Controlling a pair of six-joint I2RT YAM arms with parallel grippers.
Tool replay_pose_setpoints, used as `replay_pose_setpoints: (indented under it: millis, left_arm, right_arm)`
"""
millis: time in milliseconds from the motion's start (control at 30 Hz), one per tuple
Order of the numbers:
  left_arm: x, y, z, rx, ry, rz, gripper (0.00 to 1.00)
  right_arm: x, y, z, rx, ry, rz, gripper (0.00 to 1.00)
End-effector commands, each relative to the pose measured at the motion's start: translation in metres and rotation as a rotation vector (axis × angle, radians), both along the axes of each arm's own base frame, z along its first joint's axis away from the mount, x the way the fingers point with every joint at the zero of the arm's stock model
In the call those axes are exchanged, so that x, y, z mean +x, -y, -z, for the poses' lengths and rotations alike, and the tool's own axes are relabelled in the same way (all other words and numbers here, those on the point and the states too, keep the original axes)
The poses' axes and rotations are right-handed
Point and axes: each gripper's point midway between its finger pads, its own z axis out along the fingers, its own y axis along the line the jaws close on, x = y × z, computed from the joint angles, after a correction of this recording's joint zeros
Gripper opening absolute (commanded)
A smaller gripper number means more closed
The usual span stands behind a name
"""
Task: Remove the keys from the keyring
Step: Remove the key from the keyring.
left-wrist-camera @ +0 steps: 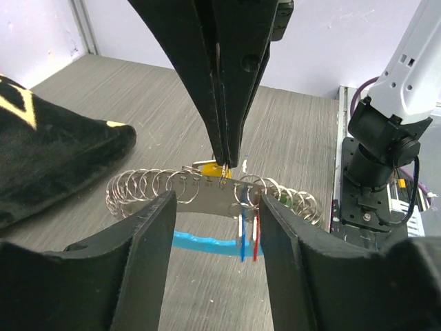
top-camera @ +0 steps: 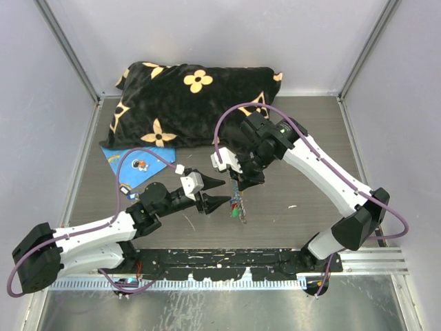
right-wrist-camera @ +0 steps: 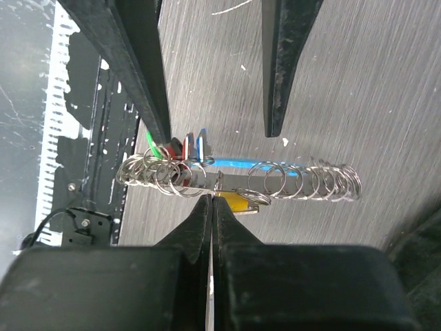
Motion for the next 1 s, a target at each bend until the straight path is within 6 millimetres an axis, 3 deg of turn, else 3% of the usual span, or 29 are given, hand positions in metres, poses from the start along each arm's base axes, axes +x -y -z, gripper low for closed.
replay_pose_setpoints:
  millis: [0,567,800,967]
  left_arm:
    - [0.0,0.006,-0.045,-0.129,0.121,0.019,0.5]
    - [0.009,0.027,-0.027,-0.088,0.127,0.046,0.32]
    - [0.009,0.03,-0.029,-0.093,0.122,0.062,0.3]
    - [0.006,0.033,-0.031,-0.097,0.118,0.082,0.22]
  right_arm:
    - [-0.002,-0.001,-0.019,0.009,-0.004,0.029,0.01]
    - [0.0,-0.008,-0.017,0.012,-0.038,0.028,0.01]
    - [-0.001,-0.009,-0.017,0.016,-0.045,0.025,0.01]
    - [-0.001,-0.009,-0.016,0.015,-0.047,0.024,0.01]
